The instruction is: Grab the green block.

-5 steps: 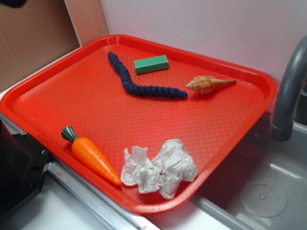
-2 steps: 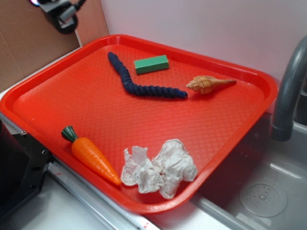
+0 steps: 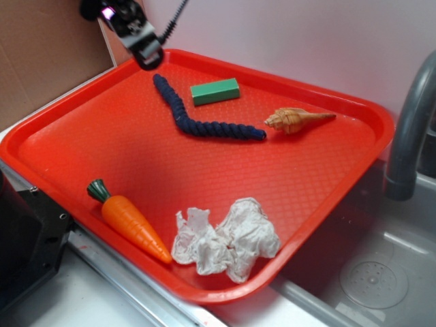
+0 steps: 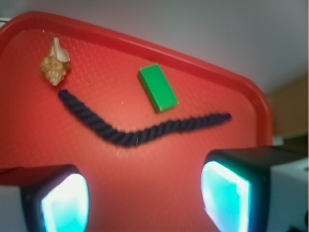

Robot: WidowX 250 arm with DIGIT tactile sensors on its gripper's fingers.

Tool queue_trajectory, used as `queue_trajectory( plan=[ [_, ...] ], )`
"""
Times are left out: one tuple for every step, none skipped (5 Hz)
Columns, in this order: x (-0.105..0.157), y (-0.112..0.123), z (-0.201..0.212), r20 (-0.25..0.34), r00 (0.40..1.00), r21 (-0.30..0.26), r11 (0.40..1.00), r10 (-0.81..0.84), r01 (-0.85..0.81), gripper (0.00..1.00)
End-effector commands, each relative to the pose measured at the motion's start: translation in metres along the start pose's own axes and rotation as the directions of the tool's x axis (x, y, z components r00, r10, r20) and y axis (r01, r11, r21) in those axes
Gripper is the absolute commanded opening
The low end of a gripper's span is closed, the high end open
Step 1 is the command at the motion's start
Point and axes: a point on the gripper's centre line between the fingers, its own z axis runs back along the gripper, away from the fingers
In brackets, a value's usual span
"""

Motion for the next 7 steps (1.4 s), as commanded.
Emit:
queue_trajectory(
  plan=[
    [0.039, 0.017, -0.053, 0.003, 1.0, -0.04, 0.999, 0.011, -0.01, 1.0],
    [0.056, 0.025, -0.09, -0.053, 0.998, -0.057, 0.998, 0.019, -0.022, 1.0],
    [0.063, 0.028, -0.114, -0.083, 0.997, -0.053, 0.999, 0.004, -0.009, 1.0],
    [0.068, 0.024, -0.134, -0.101, 0.993, -0.045, 0.997, -0.063, 0.058, 1.0],
    [0.069, 0.018, -0.142, -0.09, 0.99, -0.044, 0.993, -0.111, 0.107, 0.0],
    [0.067, 0.014, -0.143, -0.082, 0.99, -0.043, 0.993, -0.116, 0.112, 0.0],
    [0.063, 0.013, -0.134, -0.09, 0.991, -0.056, 0.994, -0.102, 0.097, 0.0]
  ],
)
